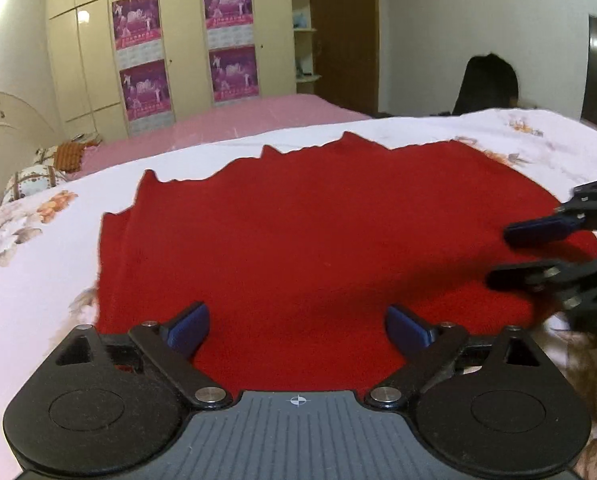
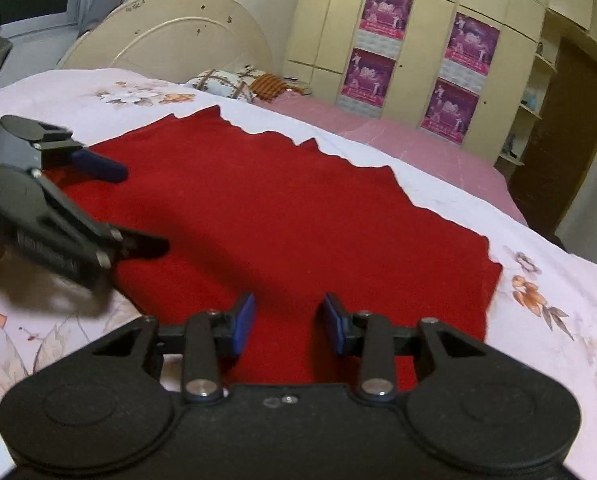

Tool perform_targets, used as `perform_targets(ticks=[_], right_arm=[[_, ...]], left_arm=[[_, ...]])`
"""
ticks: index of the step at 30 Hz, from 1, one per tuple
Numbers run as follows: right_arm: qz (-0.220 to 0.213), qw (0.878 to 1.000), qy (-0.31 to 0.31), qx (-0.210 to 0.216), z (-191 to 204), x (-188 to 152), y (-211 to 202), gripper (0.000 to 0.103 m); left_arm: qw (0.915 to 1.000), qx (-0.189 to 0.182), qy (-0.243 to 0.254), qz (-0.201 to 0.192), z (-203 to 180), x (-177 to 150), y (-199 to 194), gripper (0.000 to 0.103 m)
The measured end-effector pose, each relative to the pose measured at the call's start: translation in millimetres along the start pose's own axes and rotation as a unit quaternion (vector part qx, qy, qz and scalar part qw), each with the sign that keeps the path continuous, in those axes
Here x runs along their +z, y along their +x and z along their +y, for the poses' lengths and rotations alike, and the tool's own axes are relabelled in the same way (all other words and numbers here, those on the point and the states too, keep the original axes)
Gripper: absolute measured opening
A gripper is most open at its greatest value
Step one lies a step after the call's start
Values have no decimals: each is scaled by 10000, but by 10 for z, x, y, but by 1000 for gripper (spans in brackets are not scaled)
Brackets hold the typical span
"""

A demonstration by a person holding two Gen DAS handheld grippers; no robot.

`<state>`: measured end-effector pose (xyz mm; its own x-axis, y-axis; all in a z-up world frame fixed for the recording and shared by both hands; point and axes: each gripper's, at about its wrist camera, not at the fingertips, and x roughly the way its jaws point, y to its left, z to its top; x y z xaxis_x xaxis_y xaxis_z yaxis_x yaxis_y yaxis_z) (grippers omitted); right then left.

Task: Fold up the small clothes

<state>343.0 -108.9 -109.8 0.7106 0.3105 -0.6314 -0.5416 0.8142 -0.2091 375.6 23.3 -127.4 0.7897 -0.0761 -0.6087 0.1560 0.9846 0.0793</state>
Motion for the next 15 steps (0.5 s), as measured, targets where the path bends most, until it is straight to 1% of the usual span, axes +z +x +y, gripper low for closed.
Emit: perform_targets(ticks=[3,6,7,9,10,11,12,13,14,15], right_arm=[[115,9995,289,-4,-73,-7,-71,36],[154,9989,435,-70,-100,-19,-139,36],[47,9988,461,-136,-92,3,-226,37],[-181,9983,537,-112,-103,27,-347,37],[-118,9981,595,-104,-101,17,-348,37],[86,9982,593,-97,-97,-10,-290,37],[382,9976,559,-151,-82,-48,-195,38],[547,9968,551,-192,-74,-89,-124,38],[477,9967,632,-187,-84,-93,-141,37],[519,9957,745,-188,-99,-67,-158,37]], left_arm=[[10000,-3,-4,-11,73,-41,-35,95],[9998,128,-120,21,94,-21,-159,95],[9997,102,-225,-71,120,-22,-239,95],[9990,-112,-403,-147,152,-45,-338,95],[9990,-178,-415,-65,148,-72,-332,95],[9990,-177,-369,207,132,-117,-257,95],[9984,-191,-380,374,135,-162,-193,97],[9979,-236,-539,281,176,-183,-199,97],[9972,-245,-636,311,204,-173,-210,98],[9969,-194,-694,319,217,-154,-251,97]])
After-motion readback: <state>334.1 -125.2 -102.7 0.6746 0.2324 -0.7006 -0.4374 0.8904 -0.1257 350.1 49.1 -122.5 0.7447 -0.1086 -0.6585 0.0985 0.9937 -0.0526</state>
